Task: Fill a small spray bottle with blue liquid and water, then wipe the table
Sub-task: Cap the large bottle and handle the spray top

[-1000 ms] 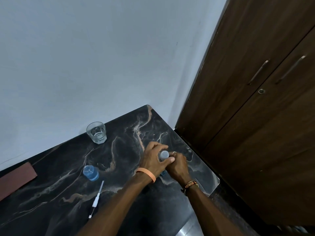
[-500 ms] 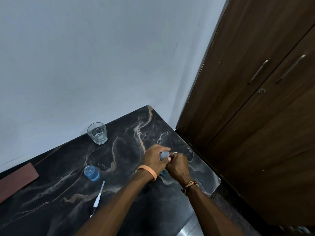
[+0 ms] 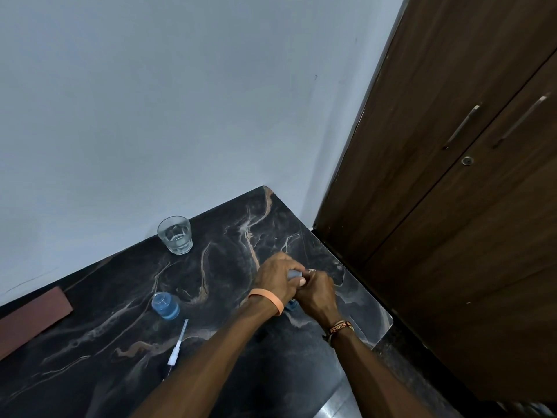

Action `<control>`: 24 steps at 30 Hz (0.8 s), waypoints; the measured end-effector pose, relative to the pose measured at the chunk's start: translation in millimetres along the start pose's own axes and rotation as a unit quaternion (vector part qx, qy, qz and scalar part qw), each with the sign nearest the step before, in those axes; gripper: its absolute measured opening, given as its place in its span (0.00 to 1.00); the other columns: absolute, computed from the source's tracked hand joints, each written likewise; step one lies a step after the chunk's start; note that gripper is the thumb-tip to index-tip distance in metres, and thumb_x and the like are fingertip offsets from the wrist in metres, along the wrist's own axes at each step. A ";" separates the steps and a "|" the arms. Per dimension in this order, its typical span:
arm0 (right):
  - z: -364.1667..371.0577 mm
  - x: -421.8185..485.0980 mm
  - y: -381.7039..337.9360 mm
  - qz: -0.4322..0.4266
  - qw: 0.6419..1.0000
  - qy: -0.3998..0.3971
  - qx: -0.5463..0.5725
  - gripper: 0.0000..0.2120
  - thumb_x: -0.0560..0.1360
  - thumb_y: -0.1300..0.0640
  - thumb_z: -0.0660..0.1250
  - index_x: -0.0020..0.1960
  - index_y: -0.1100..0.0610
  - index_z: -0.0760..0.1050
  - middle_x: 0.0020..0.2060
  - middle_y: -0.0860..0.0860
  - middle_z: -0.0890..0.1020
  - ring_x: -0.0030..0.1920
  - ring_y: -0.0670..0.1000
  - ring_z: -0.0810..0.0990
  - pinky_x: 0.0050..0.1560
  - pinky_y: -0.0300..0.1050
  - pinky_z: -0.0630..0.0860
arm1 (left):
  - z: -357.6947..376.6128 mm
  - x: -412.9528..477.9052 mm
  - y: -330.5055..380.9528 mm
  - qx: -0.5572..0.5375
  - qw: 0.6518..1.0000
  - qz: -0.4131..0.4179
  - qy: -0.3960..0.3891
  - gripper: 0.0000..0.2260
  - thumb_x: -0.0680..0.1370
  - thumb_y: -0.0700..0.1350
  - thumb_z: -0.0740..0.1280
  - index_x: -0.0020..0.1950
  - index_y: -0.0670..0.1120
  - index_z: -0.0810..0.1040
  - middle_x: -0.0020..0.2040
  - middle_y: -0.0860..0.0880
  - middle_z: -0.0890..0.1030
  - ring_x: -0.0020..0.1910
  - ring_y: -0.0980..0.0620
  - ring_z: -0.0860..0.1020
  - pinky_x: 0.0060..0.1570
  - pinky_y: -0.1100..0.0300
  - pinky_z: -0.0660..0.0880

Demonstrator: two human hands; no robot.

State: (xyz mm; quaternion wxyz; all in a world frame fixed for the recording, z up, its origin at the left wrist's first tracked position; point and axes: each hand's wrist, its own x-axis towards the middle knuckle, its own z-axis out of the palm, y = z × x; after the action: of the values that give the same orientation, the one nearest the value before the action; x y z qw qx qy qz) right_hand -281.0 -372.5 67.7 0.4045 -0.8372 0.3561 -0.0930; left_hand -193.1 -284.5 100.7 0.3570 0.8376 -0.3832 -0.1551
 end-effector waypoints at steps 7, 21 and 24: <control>0.1 -1.4 -1.6 0.014 1.000 -0.008 0.003 0.10 0.71 0.60 0.74 0.35 0.48 0.78 0.27 0.46 0.80 0.28 0.41 0.78 0.26 0.31 0.68 | 0.3 0.7 1.4 0.051 0.998 0.019 -0.010 0.12 0.73 0.46 0.73 0.56 0.52 0.82 0.55 0.52 0.78 0.54 0.53 0.75 0.57 0.61 0.71; 3.0 -1.6 1.0 0.006 1.000 -0.005 0.017 0.05 0.69 0.59 0.76 0.42 0.49 0.83 0.32 0.44 0.84 0.33 0.40 0.82 0.29 0.32 0.75 | -5.2 0.4 4.4 0.086 0.995 0.043 -0.036 0.08 0.74 0.45 0.71 0.53 0.52 0.83 0.52 0.50 0.77 0.52 0.50 0.77 0.53 0.59 0.73; 4.1 -1.4 1.2 0.011 1.000 -0.001 0.007 0.05 0.69 0.59 0.74 0.41 0.49 0.82 0.29 0.44 0.82 0.31 0.41 0.81 0.27 0.30 0.71 | -2.5 -1.2 1.6 0.067 0.997 0.028 -0.035 0.10 0.75 0.48 0.71 0.56 0.53 0.82 0.54 0.50 0.76 0.53 0.51 0.75 0.56 0.59 0.72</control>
State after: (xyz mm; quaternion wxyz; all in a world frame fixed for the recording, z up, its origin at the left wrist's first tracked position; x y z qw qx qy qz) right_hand -280.8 -369.6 64.3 0.4122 -0.8303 0.3643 -0.0898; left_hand -193.4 -283.1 103.6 0.2906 0.8428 -0.4282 -0.1478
